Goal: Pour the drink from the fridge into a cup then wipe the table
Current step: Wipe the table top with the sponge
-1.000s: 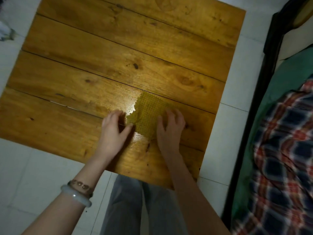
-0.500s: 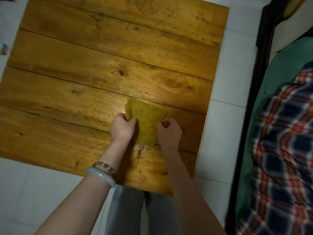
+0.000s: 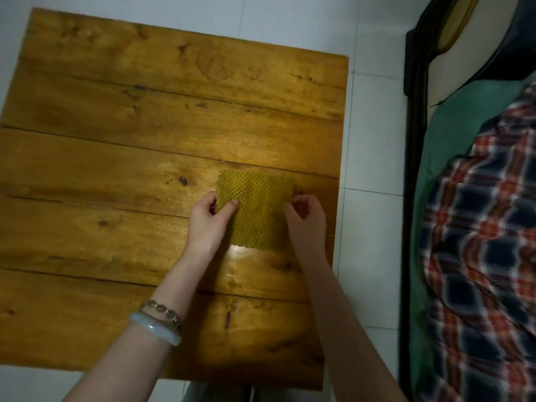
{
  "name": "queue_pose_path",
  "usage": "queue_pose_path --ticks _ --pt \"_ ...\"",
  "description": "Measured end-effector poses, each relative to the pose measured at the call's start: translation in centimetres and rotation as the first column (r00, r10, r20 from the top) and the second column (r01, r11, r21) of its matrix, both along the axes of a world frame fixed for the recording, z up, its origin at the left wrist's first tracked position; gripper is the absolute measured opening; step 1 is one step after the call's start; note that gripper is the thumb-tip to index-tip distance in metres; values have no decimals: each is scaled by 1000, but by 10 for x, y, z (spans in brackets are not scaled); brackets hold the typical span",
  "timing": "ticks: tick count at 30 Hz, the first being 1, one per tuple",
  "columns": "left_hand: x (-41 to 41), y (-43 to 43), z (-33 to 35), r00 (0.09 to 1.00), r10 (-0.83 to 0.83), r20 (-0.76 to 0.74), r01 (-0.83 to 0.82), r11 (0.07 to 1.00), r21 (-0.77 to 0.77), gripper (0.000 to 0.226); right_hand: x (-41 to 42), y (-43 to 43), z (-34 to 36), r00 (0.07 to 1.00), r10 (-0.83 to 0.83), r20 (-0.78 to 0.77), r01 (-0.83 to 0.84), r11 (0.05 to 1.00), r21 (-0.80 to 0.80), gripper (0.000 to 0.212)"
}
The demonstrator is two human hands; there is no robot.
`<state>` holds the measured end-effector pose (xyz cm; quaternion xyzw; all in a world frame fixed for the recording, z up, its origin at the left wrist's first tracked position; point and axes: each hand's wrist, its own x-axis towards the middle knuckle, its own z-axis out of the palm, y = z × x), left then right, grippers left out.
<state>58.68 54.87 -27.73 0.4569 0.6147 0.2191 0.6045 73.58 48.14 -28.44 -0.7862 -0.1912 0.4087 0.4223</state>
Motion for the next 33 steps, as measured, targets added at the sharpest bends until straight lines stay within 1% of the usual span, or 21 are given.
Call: queue_pose_path --ticks 4,7,10,13,15,17,18,21,22,24,26,29,31,33 --pt "28 48 6 998 -38 46 36 998 43 10 29 42 6 998 -45 35 44 998 35 7" --pt "51 87 -6 996 -57 70 54 998 46 3 55 78 6 995 -62 79 59 997 43 8" --pt "77 126 -16 993 -97 69 92 994 65 26 89 114 3 988 -90 122 88 996 24 9" --pt "108 160 -21 987 -154 38 150 984 100 23 121 144 1 983 -101 153 98 995 28 7" --pt "128 179 -22 983 -183 30 178 977 121 30 140 161 0 980 -107 171 105 994 20 6" --pt "146 196 -21 978 -210 11 206 968 141 38 157 177 -1 978 -123 171 122 992 16 10" --pt "153 203 -22 976 -219 1 216 964 156 37 164 185 -3 976 -134 174 133 991 16 11" --pt "172 224 -21 970 -241 -25 242 960 143 21 182 206 -10 968 -138 207 138 990 15 11" --pt "177 230 -22 969 -245 -39 249 959 135 20 186 211 -15 968 -135 214 137 991 8 10" --pt "183 238 -28 970 -238 -51 241 967 84 19 190 217 -23 966 -124 226 132 991 -21 10" --pt "183 240 -37 976 -213 -42 213 977 -1 11 189 216 -30 959 -103 265 125 990 -66 15" --pt "175 234 -44 965 -247 -92 244 969 -43 22 186 205 -33 943 -76 324 107 991 -80 23" --pt "168 228 -46 964 -247 -100 245 969 -30 23 183 196 -33 939 -41 342 71 995 -76 24" --pt "160 220 -44 960 -249 -126 253 967 16 23 177 185 -32 934 9 358 24 996 -88 26"
